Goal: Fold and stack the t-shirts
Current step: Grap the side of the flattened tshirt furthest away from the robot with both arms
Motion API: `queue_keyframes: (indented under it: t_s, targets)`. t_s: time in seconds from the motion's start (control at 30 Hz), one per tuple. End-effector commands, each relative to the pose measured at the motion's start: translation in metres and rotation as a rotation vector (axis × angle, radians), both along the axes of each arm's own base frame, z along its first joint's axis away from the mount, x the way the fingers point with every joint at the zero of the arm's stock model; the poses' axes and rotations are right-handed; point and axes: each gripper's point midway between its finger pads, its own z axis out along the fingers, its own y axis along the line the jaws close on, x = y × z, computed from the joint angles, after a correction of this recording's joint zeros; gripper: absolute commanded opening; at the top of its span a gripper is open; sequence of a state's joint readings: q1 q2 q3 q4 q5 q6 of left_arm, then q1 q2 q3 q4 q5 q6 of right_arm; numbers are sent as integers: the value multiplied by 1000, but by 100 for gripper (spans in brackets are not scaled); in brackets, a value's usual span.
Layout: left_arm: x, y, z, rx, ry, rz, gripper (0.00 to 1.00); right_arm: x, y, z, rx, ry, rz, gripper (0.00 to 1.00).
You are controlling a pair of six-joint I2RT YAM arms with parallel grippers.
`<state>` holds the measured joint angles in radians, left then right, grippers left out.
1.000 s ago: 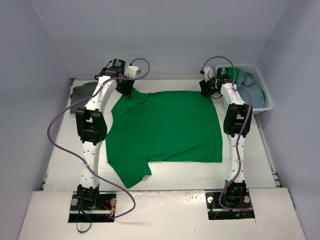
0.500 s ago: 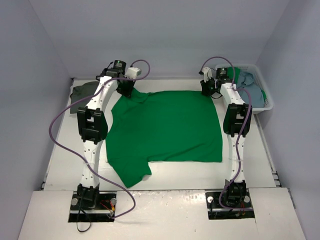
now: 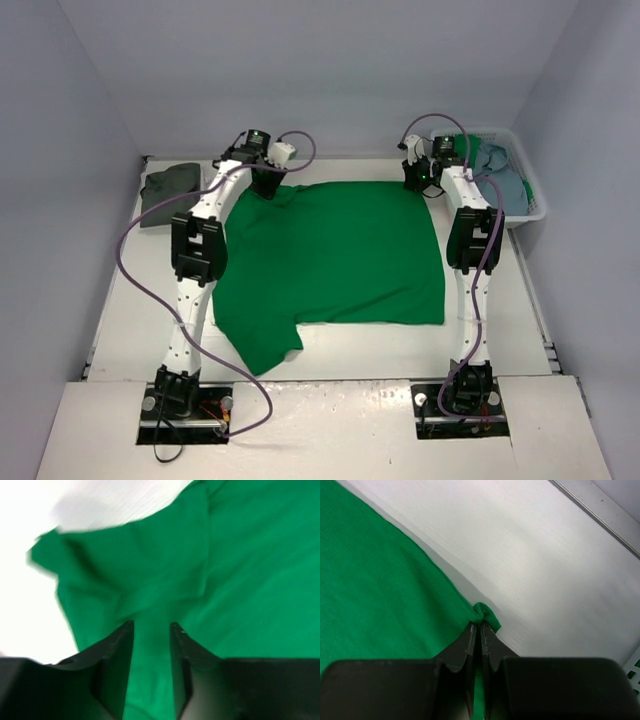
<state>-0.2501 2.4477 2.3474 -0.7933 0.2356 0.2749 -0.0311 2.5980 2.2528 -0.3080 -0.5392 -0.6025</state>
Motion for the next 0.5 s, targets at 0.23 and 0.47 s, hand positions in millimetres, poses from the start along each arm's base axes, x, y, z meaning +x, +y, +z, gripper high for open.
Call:
queue_keyframes:
  t_s: [0.23,0.47]
  targets:
    - [28,-10,20,95,-164,11,40,-36,2,-21,-9,145,-11,0]
    - [33,5,34,139,-248,64,40,-38,5,-22,-11,152,-8,0]
